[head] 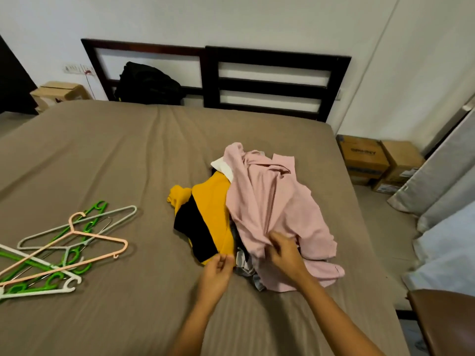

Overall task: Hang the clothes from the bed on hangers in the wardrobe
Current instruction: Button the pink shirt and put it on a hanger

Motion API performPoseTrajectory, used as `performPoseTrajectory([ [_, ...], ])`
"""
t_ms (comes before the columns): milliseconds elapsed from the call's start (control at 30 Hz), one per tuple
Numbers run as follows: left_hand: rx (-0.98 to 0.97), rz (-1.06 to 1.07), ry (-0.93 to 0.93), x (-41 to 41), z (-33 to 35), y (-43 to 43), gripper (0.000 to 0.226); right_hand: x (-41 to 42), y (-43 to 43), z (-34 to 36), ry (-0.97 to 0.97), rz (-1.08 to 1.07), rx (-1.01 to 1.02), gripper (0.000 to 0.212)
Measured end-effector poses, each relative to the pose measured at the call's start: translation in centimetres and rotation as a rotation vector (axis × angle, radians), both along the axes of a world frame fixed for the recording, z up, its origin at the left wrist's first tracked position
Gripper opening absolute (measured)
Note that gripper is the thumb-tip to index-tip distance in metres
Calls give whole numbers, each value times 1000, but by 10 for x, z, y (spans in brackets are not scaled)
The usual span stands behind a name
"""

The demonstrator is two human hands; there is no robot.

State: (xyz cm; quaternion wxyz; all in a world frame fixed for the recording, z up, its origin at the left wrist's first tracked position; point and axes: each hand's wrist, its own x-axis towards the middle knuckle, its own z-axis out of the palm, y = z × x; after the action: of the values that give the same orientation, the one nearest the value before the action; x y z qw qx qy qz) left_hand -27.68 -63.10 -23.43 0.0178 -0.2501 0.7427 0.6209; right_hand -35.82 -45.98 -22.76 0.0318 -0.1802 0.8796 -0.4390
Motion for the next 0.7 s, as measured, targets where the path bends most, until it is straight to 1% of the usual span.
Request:
performPoseTrajectory([
  [33, 148, 70, -20, -10, 6, 3, 13, 18, 10, 8, -80, 87, -25, 26],
  [67, 278, 116, -59, -20, 15, 7, 20, 38, 21, 14, -230, 165, 0, 27],
  [100, 370, 136, -90, -29, 21, 9, 36, 58, 32, 18, -364, 259, 45, 25],
  [167, 450, 79, -153, -40, 35, 19, 76, 98, 50, 28, -573, 471, 96, 12],
  [200, 464, 34, -186, -40, 41, 27, 88, 114, 55, 33, -687, 515, 117, 8],
  [233, 475, -4, -218, -40, 39, 35, 96, 127, 56, 39, -800, 535, 145, 13],
  [267, 481, -34, -241, -37, 34, 42, 98, 137, 56, 43, -886, 577, 167, 22],
  [300, 479, -46, -258, -34, 26, 49, 92, 140, 57, 48, -986, 671, 195, 30],
  [333, 471, -44, -274, -29, 21, 55, 79, 137, 61, 54, -1047, 784, 192, 35],
  [367, 452, -36, -276, -23, 18, 60, 60, 132, 66, 55, -1041, 865, 174, 35],
  [400, 416, -17, -270, -17, 17, 64, 45, 127, 70, 53, -967, 852, 182, 29],
  [433, 386, 14, -254, -11, 16, 64, 34, 118, 74, 45, -856, 721, 199, 21],
  [467, 381, 53, -221, -5, 18, 63, 29, 107, 78, 33, -679, 459, 200, 15],
  [500, 407, 100, -183, 1, 18, 58, 27, 97, 84, 25, -523, 139, 152, 12],
  [533, 439, 146, -150, 9, 18, 53, 26, 87, 88, 15, -424, -177, 49, 19],
  [567, 454, 188, -140, 18, 17, 47, 23, 77, 88, 11, -375, -423, -15, 35],
  [600, 458, 229, -129, 28, 14, 39, 20, 70, 86, 11, -374, -575, -66, 56],
  [633, 461, 254, -122, 40, 10, 30, 18, 62, 84, 11, -444, -657, -149, 72],
  [667, 464, 274, -113, 53, 5, 21, 16, 57, 80, 15, -539, -722, -316, 80],
  [700, 438, 300, -127, 66, -1, 11, 15, 56, 74, 17, -653, -731, -449, 84],
])
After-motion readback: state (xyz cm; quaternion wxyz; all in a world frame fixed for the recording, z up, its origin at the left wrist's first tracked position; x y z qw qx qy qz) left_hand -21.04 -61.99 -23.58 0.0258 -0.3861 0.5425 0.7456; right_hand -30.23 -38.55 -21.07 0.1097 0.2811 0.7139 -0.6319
